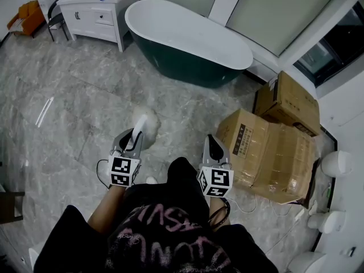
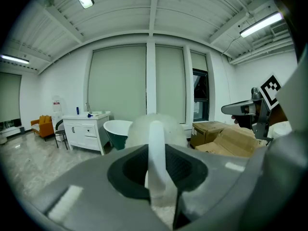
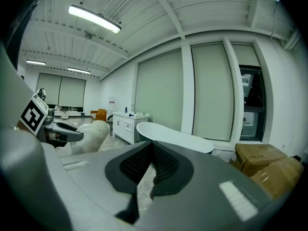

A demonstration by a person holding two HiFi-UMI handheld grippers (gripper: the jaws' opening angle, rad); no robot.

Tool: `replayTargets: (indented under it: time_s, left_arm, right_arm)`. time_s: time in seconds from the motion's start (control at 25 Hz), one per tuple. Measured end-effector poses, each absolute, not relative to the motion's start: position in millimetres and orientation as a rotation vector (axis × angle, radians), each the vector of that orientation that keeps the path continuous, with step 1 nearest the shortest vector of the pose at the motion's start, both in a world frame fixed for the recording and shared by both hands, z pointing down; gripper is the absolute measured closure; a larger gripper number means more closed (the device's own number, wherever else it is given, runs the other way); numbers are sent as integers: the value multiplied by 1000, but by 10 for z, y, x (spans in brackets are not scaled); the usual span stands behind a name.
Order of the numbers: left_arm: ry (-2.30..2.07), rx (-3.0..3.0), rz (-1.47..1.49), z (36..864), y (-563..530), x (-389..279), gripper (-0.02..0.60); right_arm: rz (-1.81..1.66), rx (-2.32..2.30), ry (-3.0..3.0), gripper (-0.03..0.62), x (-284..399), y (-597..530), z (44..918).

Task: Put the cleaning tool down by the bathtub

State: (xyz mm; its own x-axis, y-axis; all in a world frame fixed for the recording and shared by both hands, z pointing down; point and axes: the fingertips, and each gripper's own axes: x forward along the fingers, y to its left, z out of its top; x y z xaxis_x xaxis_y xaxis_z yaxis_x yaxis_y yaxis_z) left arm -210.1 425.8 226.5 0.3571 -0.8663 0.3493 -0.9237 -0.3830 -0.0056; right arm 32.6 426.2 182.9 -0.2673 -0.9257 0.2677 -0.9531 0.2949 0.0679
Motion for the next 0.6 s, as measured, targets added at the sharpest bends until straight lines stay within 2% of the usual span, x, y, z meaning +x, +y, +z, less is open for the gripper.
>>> replayTargets:
  time_s: [0.6]
  left_arm:
    - [-1587, 2440, 571, 2399, 3533, -2049, 494]
  right_arm:
    - [207, 1673, -2336, 571, 315, 3403, 2086]
